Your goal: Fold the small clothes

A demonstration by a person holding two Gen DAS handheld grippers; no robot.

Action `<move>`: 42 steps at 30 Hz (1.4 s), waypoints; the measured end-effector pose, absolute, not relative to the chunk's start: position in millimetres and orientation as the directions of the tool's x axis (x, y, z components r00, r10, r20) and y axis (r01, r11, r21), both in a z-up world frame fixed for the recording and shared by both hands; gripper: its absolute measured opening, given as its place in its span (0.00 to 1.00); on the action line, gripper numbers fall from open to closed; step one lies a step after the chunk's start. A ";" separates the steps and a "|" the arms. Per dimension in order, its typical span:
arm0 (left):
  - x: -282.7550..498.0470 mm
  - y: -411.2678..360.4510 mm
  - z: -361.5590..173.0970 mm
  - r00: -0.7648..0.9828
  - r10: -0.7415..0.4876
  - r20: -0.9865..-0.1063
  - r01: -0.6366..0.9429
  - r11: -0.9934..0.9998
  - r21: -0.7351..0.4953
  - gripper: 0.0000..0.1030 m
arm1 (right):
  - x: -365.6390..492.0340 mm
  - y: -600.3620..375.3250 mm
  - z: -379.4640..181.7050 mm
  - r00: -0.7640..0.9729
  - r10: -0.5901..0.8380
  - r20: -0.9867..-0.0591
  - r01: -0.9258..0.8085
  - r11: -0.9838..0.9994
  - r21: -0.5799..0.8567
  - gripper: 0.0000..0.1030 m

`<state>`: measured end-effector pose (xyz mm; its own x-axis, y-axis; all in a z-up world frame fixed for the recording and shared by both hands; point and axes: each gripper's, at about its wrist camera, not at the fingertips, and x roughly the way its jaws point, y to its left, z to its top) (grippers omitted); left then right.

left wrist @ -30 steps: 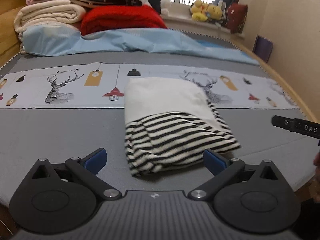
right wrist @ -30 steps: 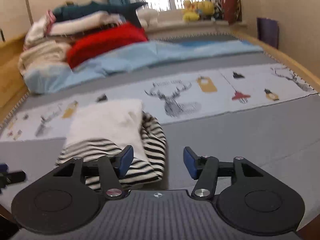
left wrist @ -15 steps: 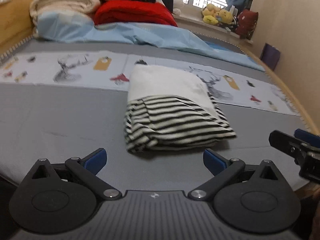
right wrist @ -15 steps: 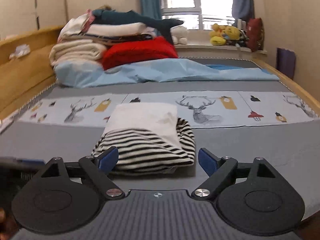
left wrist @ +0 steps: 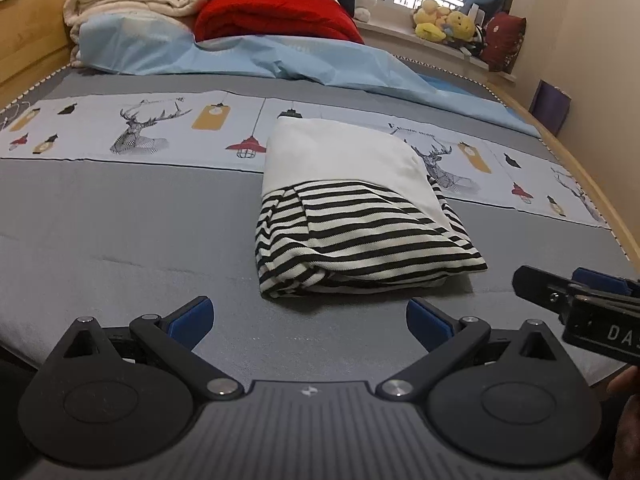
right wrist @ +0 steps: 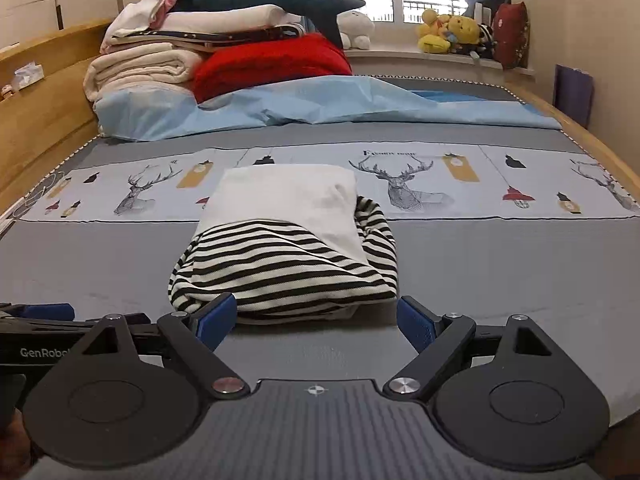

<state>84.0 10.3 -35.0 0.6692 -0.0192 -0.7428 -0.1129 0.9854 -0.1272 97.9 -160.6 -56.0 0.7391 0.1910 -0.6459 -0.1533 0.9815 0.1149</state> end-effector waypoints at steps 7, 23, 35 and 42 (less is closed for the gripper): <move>84.5 5.7 -34.9 0.672 -0.025 -0.741 -0.103 0.986 -0.128 1.00 | 97.9 -154.8 -56.0 0.736 0.214 -0.643 -0.183 0.976 0.116 0.85; 84.6 7.0 -34.9 0.673 -0.025 -0.740 -0.108 0.985 -0.131 1.00 | 99.2 -150.4 -57.5 0.728 0.230 -0.646 -0.205 0.972 0.116 0.85; 85.0 7.1 -34.6 0.673 -0.024 -0.739 -0.109 0.985 -0.132 1.00 | 99.0 -149.7 -58.1 0.725 0.232 -0.648 -0.205 0.972 0.118 0.85; 84.9 7.0 -34.7 0.672 -0.025 -0.740 -0.109 0.985 -0.132 1.00 | 99.0 -149.7 -58.3 0.725 0.232 -0.649 -0.205 0.972 0.119 0.85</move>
